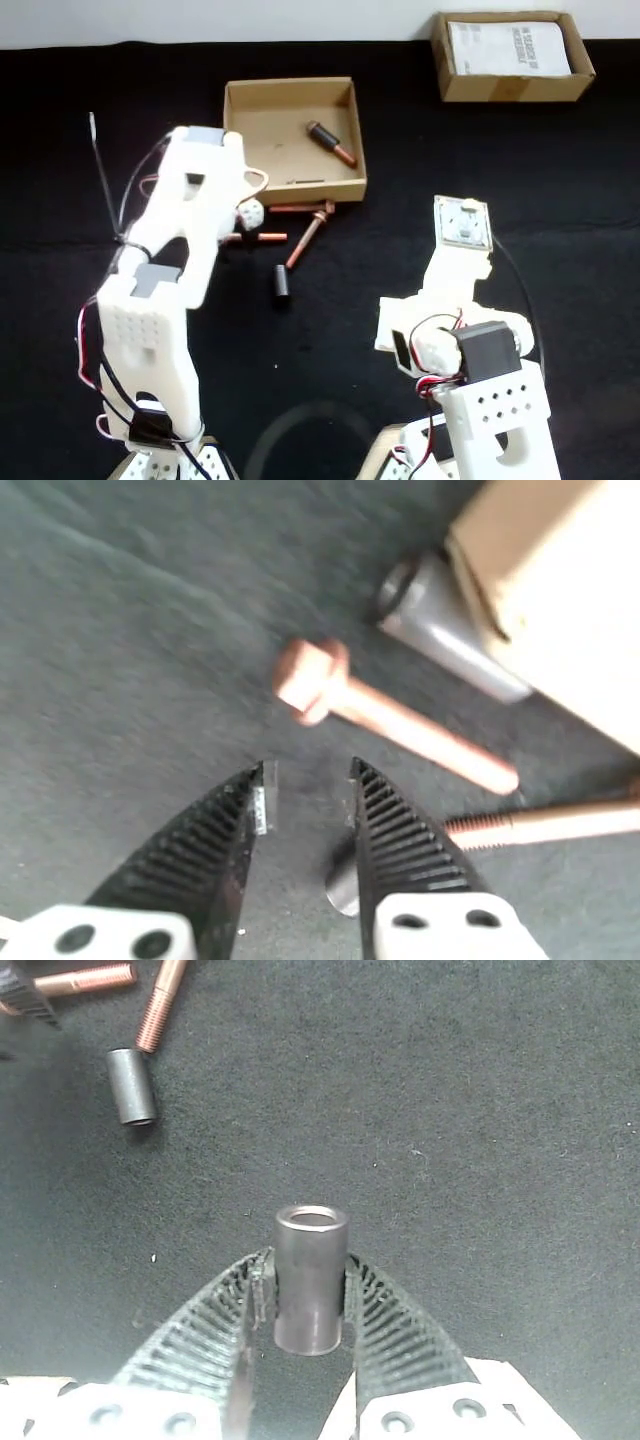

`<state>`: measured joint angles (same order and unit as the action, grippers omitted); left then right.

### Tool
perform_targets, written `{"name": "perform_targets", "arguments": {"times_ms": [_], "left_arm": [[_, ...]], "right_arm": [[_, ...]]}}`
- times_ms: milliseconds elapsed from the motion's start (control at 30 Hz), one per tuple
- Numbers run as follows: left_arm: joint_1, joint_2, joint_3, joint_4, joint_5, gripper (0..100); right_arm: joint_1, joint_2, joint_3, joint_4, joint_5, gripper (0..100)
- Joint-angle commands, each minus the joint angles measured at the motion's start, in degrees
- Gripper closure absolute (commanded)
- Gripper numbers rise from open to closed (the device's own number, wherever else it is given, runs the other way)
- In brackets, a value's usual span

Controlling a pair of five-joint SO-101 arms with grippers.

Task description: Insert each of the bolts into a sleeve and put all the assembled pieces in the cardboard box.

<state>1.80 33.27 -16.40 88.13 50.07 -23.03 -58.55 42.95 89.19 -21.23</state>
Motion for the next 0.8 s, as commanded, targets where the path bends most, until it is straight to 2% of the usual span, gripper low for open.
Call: {"name": "perform_targets", "arguments": {"times_ms": [0, 133, 267, 533, 767], "left_arm": [[1.27, -0.57, -4.62, 0.62, 1.23, 87], [1.01, 0.04, -7.78, 0.18, 1.41, 87], [0.48, 0.13, -7.78, -1.41, 1.41, 87], [-0.22, 0.75, -7.69, -2.02, 1.14, 87], [-1.27, 9.71, -8.22, -4.22, 1.14, 87]], "right_arm": [[0.31, -0.75, 0.04, 0.22, 0.79, 99.2], [0.31, -0.84, 0.04, 0.31, 0.79, 99.2], [0.57, -1.01, 1.54, 0.13, 4.66, 99.2], [0.57, -1.01, 2.86, -0.22, 5.1, 99.2], [0.57, -1.01, 2.86, -1.01, 5.19, 99.2]]}}
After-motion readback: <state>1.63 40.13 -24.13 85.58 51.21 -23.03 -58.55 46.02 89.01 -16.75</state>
